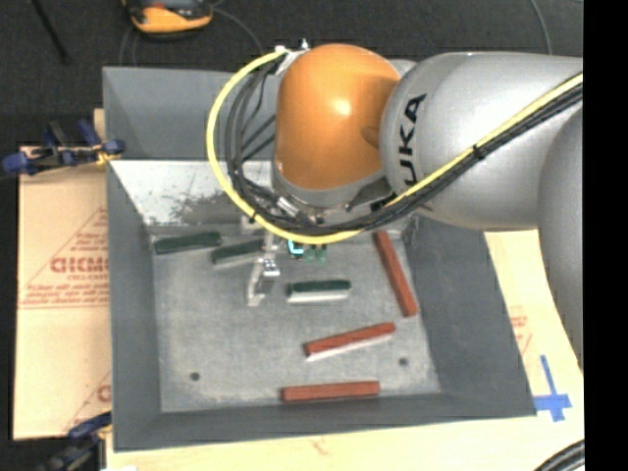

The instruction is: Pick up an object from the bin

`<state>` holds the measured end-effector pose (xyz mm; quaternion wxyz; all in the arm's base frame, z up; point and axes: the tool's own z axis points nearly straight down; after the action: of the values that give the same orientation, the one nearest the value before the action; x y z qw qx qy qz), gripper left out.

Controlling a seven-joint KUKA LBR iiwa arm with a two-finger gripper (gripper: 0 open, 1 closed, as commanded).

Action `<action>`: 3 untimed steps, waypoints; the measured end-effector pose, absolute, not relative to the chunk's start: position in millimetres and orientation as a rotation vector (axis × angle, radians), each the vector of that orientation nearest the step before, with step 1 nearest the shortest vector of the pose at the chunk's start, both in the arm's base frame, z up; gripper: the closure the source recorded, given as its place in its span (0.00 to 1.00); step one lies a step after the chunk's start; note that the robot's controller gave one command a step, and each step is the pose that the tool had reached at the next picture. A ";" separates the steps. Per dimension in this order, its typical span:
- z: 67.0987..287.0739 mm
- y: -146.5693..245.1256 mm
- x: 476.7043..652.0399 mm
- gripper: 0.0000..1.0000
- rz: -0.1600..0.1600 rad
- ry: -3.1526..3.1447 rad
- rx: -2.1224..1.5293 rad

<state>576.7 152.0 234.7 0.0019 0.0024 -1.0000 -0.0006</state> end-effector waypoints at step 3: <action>80.9 113.2 606.2 1.00 -0.007 -3.134 0.205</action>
Offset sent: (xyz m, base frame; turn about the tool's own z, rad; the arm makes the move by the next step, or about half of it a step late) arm 0.0273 -0.0325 -0.1006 0.2305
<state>606.2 113.2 80.9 0.0002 0.0653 -0.9979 -0.0021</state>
